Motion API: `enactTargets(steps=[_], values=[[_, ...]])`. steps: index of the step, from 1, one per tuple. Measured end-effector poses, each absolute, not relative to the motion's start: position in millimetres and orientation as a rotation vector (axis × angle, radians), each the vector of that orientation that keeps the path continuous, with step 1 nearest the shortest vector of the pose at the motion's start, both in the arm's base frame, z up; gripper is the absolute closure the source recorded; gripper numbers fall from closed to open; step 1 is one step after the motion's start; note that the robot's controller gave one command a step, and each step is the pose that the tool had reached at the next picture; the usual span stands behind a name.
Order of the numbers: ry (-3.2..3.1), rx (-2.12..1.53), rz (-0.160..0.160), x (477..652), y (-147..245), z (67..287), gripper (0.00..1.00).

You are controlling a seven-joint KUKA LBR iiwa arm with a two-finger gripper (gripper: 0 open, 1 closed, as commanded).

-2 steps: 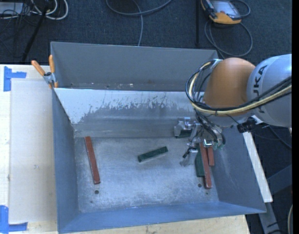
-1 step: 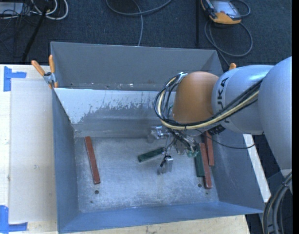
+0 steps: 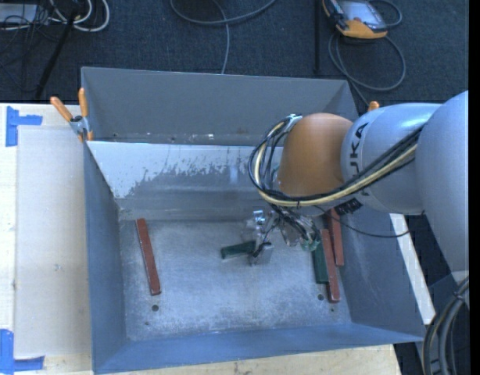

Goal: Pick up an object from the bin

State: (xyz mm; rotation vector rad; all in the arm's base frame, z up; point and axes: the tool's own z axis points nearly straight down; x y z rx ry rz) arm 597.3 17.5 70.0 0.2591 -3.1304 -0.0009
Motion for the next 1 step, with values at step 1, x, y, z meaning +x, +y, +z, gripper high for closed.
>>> enactTargets(steps=[1], values=[[-3.14,0.244,0.0,595.6,19.4,188.3,1.0]])
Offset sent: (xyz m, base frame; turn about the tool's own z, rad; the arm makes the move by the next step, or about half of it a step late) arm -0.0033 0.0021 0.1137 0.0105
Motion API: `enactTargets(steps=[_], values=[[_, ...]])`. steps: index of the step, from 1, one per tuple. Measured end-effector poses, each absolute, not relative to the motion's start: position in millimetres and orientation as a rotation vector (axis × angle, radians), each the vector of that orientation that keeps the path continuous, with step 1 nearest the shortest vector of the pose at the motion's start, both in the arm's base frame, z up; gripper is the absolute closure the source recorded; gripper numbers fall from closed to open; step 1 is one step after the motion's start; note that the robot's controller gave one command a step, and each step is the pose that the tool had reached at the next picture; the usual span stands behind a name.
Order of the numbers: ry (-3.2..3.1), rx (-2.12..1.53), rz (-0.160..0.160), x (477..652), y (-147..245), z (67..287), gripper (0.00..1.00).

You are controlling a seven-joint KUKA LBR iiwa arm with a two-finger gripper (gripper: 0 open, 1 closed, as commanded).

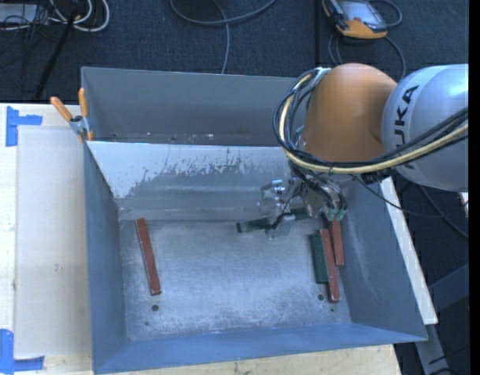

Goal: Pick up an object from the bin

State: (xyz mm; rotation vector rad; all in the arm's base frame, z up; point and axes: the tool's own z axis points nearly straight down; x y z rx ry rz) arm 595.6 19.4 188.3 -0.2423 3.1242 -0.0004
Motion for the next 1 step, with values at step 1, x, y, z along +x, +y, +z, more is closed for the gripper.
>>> enactTargets(steps=[1], values=[[3.129,-0.208,0.001,599.4,29.9,218.9,1.0]])
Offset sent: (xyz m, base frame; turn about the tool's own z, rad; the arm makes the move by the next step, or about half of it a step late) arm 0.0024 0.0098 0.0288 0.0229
